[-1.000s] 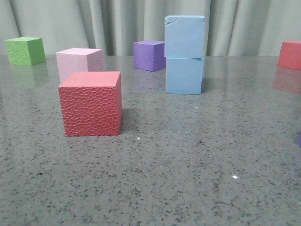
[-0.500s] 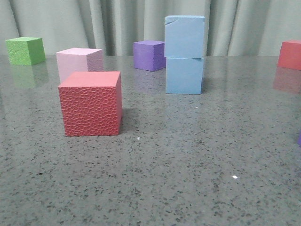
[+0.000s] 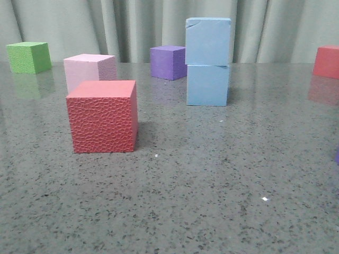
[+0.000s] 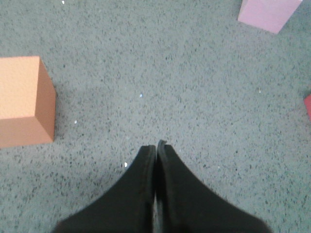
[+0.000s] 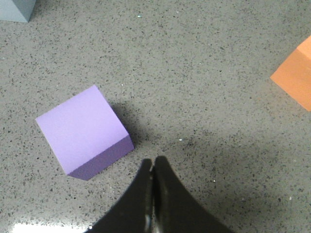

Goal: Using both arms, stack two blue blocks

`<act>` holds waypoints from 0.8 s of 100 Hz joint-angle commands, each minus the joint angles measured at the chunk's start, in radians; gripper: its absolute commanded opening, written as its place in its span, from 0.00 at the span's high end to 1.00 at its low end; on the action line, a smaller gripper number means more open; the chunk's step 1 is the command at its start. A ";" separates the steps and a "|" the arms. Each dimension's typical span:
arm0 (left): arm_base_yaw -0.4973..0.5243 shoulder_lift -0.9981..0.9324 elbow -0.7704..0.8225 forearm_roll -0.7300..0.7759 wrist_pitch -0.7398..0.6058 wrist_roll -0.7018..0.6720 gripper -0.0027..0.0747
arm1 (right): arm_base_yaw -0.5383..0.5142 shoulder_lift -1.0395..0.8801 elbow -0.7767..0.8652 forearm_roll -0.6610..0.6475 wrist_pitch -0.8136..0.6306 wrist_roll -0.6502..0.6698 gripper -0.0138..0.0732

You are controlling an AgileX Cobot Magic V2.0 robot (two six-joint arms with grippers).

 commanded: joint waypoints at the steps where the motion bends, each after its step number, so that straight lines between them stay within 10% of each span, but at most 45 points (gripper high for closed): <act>1: 0.002 0.000 -0.004 0.016 -0.164 -0.009 0.99 | -0.009 0.001 -0.022 -0.004 -0.051 -0.005 0.92; 32: 0.061 -0.166 0.255 -0.027 -0.728 0.144 0.99 | -0.009 0.001 -0.022 -0.004 -0.051 -0.005 0.92; 80: 0.313 -0.504 0.594 -0.182 -0.833 0.267 0.99 | -0.009 0.001 -0.022 -0.004 -0.051 -0.005 0.92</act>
